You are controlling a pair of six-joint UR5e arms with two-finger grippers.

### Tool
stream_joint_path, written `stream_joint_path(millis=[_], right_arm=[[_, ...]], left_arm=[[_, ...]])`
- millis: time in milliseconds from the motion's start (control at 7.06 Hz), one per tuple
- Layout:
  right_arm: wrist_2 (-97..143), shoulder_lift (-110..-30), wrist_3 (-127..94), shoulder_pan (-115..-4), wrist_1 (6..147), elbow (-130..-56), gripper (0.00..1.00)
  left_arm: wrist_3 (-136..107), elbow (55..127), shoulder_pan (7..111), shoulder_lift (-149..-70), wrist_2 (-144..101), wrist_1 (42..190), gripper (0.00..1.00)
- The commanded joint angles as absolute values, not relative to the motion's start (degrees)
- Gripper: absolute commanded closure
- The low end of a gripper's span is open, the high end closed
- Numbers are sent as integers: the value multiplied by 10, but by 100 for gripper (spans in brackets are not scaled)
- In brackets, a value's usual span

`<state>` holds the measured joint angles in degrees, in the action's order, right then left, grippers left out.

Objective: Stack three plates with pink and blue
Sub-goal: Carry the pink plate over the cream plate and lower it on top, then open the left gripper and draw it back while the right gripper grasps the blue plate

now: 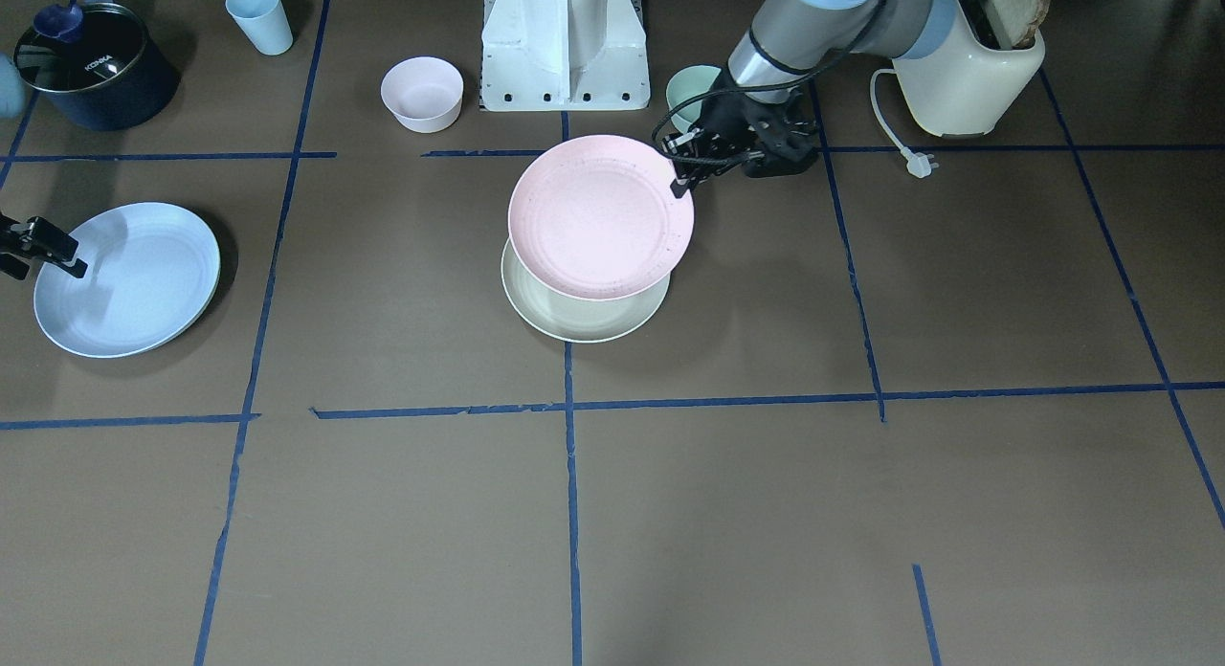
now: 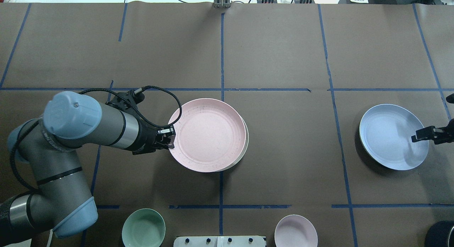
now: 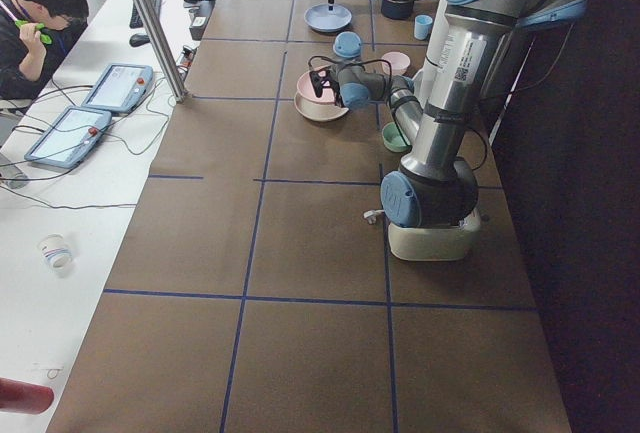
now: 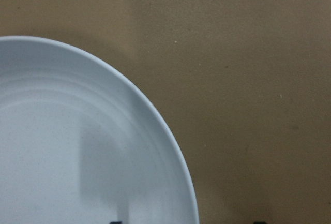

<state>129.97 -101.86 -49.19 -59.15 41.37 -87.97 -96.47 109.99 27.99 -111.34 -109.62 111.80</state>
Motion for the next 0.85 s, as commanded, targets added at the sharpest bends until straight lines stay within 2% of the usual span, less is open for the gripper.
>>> stream_joint_path(millis=[0, 283, 425, 708], right_arm=[[1300, -1019, -492, -592, 413, -882, 12], [1300, -1019, -491, -592, 413, -883, 12], [1300, -1020, -491, -592, 413, -882, 11], [1300, -1019, -491, -592, 413, -882, 12]], left_arm=[[-971, 1071, 264, -1132, -1086, 1119, 100], [-971, 1071, 264, -1133, -1086, 1120, 99], [-969, 1072, 266, -1132, -1087, 1123, 1], [-970, 1081, 269, -1132, -1074, 1123, 0]])
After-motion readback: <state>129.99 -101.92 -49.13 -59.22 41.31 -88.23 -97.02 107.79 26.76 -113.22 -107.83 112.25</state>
